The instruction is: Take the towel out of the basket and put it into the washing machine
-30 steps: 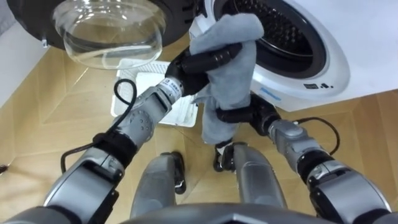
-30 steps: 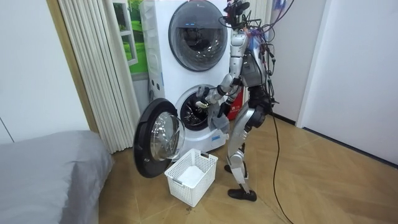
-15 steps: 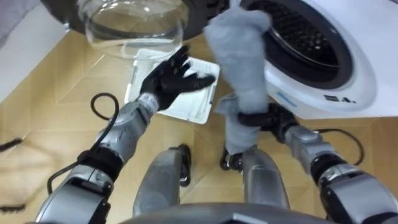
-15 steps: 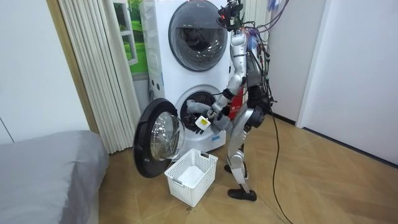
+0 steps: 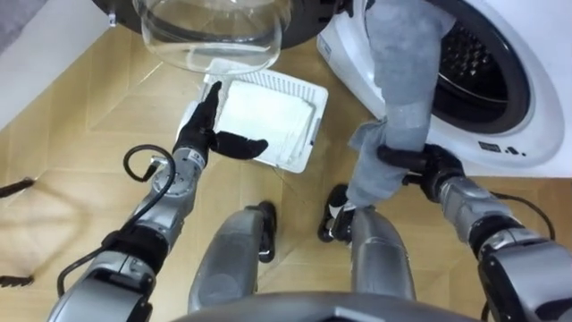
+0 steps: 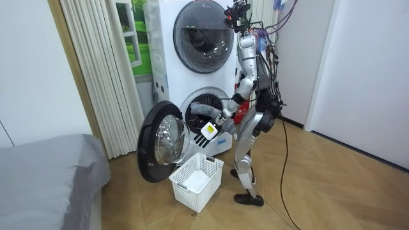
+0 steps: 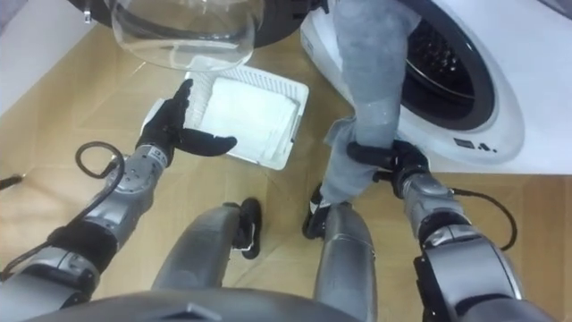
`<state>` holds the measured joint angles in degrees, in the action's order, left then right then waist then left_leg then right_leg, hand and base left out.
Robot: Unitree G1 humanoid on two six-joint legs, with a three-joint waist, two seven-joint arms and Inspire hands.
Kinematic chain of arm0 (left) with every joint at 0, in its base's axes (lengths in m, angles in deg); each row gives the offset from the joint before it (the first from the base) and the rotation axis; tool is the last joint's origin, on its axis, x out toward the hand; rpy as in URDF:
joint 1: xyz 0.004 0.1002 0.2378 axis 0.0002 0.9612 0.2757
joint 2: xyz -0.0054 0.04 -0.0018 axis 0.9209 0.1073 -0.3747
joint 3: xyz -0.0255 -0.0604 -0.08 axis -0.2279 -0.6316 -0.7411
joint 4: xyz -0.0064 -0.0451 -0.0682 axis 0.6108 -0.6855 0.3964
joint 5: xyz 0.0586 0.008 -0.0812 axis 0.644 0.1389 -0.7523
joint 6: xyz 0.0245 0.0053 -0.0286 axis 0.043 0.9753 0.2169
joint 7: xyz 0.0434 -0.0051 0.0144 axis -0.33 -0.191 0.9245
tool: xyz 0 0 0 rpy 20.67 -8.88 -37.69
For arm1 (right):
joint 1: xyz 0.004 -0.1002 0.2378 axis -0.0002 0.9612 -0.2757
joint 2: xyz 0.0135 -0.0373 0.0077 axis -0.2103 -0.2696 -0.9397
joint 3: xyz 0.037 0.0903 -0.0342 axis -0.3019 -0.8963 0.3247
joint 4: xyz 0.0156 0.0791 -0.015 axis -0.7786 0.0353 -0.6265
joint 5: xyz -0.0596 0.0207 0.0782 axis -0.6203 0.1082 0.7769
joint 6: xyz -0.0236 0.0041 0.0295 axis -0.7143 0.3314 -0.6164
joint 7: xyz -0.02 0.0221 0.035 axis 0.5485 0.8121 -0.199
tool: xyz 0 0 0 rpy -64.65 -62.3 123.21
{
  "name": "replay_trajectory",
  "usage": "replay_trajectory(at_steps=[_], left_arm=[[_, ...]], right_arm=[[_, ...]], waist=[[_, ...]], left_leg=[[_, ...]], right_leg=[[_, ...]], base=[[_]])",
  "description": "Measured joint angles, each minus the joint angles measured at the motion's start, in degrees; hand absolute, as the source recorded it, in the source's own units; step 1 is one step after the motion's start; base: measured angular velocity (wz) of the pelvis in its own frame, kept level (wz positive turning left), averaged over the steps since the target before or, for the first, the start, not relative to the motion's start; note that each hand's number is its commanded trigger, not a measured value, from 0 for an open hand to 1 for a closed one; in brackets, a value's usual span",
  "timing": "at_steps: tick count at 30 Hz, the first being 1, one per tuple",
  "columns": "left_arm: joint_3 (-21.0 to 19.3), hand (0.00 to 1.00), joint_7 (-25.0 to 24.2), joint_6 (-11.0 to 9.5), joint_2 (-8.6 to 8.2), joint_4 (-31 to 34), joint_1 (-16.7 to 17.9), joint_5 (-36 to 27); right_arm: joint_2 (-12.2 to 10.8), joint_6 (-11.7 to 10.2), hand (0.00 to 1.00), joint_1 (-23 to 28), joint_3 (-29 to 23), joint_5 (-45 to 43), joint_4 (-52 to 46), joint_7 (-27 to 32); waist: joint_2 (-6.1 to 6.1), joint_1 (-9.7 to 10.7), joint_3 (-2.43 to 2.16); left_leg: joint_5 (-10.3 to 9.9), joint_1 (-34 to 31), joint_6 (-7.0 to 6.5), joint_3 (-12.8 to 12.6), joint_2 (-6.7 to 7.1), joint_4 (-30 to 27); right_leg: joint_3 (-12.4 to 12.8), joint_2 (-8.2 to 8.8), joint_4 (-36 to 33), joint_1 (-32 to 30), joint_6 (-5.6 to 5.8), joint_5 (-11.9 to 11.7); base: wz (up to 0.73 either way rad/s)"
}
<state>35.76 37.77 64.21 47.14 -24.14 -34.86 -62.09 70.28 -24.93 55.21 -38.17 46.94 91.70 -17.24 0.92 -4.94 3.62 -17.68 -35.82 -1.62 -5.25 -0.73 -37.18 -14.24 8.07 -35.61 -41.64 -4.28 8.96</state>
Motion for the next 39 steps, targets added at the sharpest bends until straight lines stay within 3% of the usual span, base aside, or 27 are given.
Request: replay_trajectory(at_steps=[3,11,19,23,28,31,34,36,37,39], left_arm=[[0.0,0.00,0.5,0.0,-0.40,-0.2,0.2,0.4],[0.8,0.00,1.0,0.2,-0.46,-2.3,1.0,0.3],[1.3,0.00,2.3,0.2,-0.03,-2.2,1.1,0.4],[1.9,0.00,2.3,0.8,-0.01,-2.0,1.1,0.3],[2.3,0.00,2.7,1.1,-0.38,-2.0,1.4,0.4],[2.1,0.00,4.1,2.1,-0.42,-2.0,1.4,0.5],[2.2,0.00,4.4,2.6,-0.46,-2.0,1.6,0.6],[2.3,0.00,4.7,2.6,-0.53,-2.0,1.7,1.2],[2.3,0.00,5.0,2.8,-0.57,-2.0,1.8,1.3],[2.3,0.00,5.4,3.2,-0.76,-1.9,2.0,1.6]], right_arm=[[0.9,0.6,1.00,-1.0,-0.1,4.1,0.0,0.9],[3.6,2.4,1.00,-2.3,-2.3,12.6,-0.2,5.6],[7.1,3.6,1.00,-8.1,-4.5,27.4,-0.1,9.6],[7.3,4.9,1.00,-8.8,-4.6,32.5,-0.7,10.4],[8.1,7.7,1.00,-11.2,-5.9,41.1,-0.6,13.8],[8.1,9.6,1.00,-13.0,-8.2,43.5,-0.7,16.5],[8.1,9.8,1.00,-14.6,-9.7,47.5,-0.7,20.2],[8.1,9.9,0.27,-14.8,-11.0,49.3,-0.7,21.5],[8.1,9.9,0.00,-14.9,-11.6,49.8,-0.7,22.3],[8.1,9.9,0.00,-15.5,-12.6,50.8,-0.7,23.7]], waist=[[0.38,0.2,0.00],[1.45,0.3,-0.06],[3.05,1.9,-0.05],[3.32,1.9,-0.08],[4.37,2.1,0.37],[4.82,3.2,0.34],[4.82,3.2,0.33],[4.81,3.2,0.33],[4.80,3.2,0.33],[4.78,3.1,0.31]], left_leg=[[0.0,-1.0,-0.07,-0.1,0.42,-0.8],[0.2,-1.8,-0.49,-0.6,0.53,-1.5],[0.2,-2.4,-0.56,-0.7,0.37,-2.3],[0.1,-3.3,-0.68,-1.0,0.46,-2.5],[0.3,-3.4,-1.20,-2.6,0.48,-2.6],[0.5,-4.8,-1.64,-2.6,0.69,-3.0],[0.3,-5.8,-2.04,-2.6,0.54,-4.3],[0.2,-5.9,-2.25,-2.6,0.53,-4.4],[0.1,-6.0,-2.39,-2.6,0.58,-4.6],[0.0,-6.1,-2.63,-2.7,0.65,-4.6]], right_leg=[[-0.1,0.80,-1.3,-1.1,-0.06,0.2],[0.1,0.94,-2.0,-1.6,0.19,0.2],[0.1,0.83,-2.3,-2.0,0.13,-0.1],[0.3,1.01,-2.6,-3.2,0.20,-0.2],[0.7,2.60,-4.0,-4.1,0.34,-0.2],[0.6,2.93,-4.1,-5.0,0.63,0.0],[0.2,2.69,-4.4,-5.4,0.77,-0.2],[0.2,2.84,-4.5,-5.4,0.99,-0.2],[0.2,2.85,-4.4,-5.4,1.15,-0.3],[0.4,2.90,-4.4,-5.5,1.37,-0.4]], base=[[0.03],[0.05],[0.00],[-0.01],[-0.02],[0.15],[0.07],[0.04],[0.00],[-0.02]])
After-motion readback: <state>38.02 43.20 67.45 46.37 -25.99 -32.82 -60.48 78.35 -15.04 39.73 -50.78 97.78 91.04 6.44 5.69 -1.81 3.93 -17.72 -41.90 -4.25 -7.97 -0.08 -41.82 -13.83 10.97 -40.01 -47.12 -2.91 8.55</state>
